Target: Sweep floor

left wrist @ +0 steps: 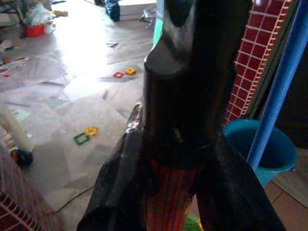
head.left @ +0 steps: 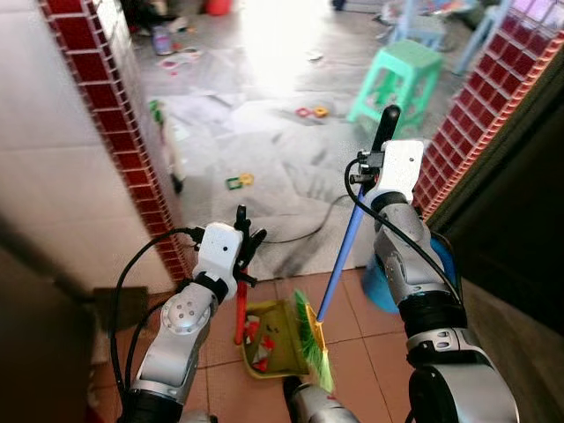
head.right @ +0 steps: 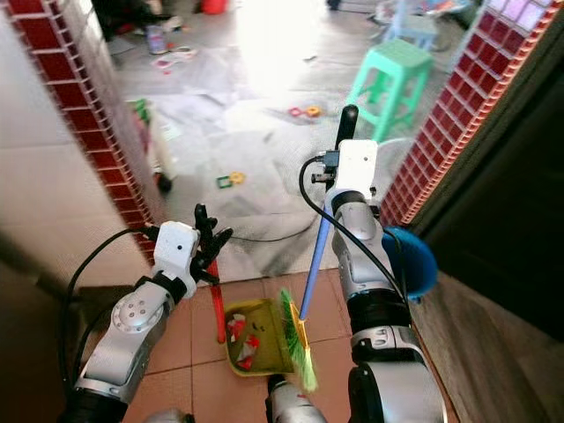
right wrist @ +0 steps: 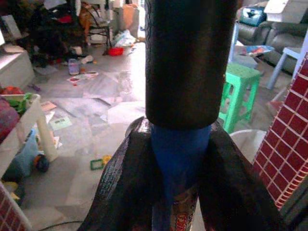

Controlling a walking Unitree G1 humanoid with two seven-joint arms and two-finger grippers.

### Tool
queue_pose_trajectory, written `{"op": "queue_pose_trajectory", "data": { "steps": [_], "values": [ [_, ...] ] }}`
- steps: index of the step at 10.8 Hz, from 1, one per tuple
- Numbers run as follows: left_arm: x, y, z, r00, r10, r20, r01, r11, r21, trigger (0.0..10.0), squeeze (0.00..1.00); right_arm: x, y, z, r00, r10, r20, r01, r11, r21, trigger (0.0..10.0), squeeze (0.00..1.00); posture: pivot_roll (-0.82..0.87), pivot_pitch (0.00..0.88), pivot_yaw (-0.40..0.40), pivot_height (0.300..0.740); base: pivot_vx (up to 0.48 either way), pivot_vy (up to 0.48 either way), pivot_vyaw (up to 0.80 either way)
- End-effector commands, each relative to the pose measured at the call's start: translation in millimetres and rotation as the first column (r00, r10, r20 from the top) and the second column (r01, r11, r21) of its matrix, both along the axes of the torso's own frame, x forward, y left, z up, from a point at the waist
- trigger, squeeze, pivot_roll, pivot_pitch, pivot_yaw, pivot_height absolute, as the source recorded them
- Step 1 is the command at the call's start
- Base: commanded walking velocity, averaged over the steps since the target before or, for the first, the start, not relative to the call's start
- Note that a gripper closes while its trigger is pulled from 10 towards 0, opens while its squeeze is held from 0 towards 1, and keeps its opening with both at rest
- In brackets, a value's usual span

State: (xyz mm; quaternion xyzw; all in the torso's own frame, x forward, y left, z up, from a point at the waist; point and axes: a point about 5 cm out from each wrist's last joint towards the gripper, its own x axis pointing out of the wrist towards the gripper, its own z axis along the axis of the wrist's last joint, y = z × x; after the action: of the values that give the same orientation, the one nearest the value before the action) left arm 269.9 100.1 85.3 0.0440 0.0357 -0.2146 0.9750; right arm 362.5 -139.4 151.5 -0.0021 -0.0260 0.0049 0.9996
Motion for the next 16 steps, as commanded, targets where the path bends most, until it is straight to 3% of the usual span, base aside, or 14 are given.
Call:
{"op": "queue_pose_trajectory", "data": {
  "steps": [1, 4, 6, 16],
  "values": [
    [-1.7, -5.4, 6.0, 0.999, -0.029, 0.014, 0.029, 0.999, -0.033, 10.0, 0.0, 1.7, -4.7, 5.9, 0.999, -0.023, 0.027, 0.024, 0.999, -0.036, 10.0, 0.0, -0.02, 0.088, -0.034, 0.74, 0.0, 0.0, -0.8],
    [-2.2, -3.2, 6.9, 1.0, -0.017, 0.012, 0.017, 0.999, -0.045, 10.0, 0.0, 0.8, -3.3, 2.3, 1.0, -0.016, 0.016, 0.017, 0.999, -0.032, 10.0, 0.0, -0.02, 0.092, -0.033, 0.74, 0.0, 0.0, -0.71],
    [-3.3, -5.7, 6.9, 1.0, -0.027, 0.011, 0.028, 0.999, -0.044, 10.0, 0.0, -0.2, -0.6, 2.2, 1.0, -0.004, 0.022, 0.005, 1.0, -0.021, 10.0, 0.0, -0.02, 0.094, -0.033, 0.74, 0.0, 0.0, 0.0],
    [-3.3, -8.5, 5.9, 0.999, -0.043, -0.008, 0.043, 0.998, -0.051, 10.0, 0.0, 0.1, -2.2, -2.1, 1.0, -0.004, 0.004, 0.004, 1.0, -0.023, 10.0, 0.0, -0.02, 0.094, -0.035, 0.74, -0.297, 0.0, 0.0]
  ]
}}
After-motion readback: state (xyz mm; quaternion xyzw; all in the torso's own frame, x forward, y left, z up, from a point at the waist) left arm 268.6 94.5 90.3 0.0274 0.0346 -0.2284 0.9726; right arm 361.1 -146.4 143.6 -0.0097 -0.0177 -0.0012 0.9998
